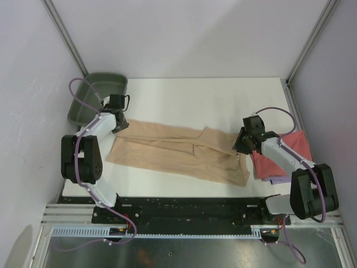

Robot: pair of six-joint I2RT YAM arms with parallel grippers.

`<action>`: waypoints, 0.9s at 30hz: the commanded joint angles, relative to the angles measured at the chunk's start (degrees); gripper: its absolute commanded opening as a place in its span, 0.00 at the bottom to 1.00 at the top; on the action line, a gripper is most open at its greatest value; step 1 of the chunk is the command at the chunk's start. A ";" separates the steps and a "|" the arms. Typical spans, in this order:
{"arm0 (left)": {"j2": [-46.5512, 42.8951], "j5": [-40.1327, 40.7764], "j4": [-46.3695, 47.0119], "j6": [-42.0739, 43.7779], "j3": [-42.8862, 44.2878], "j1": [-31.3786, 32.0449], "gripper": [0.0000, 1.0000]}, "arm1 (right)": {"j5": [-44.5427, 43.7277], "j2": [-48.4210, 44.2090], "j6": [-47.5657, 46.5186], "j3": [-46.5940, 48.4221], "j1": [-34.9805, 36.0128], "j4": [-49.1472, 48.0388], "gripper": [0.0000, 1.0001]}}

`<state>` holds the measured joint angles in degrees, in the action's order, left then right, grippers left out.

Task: Fold and stack the t-shirts
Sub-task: Fold the other side of the tshirt into a rectangle

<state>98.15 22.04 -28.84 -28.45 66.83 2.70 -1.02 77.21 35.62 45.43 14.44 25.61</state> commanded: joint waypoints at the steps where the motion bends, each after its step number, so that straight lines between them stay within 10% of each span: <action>1: -4.88 -2.61 2.88 -0.43 -1.12 -0.25 0.37 | -0.14 -3.16 -1.15 -0.17 -0.66 0.50 0.33; 9: -0.44 -20.41 5.38 0.98 2.07 1.65 0.32 | 0.13 -0.29 -3.05 3.10 -0.87 -5.16 0.38; 27: 18.00 -41.03 10.75 2.95 21.63 26.70 0.41 | -5.39 14.29 -5.35 13.07 -4.96 -7.68 0.39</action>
<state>111.74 -14.00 -20.93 -26.39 81.84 25.30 -4.01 90.45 31.14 56.12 10.41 19.33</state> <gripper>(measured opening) 0.405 0.393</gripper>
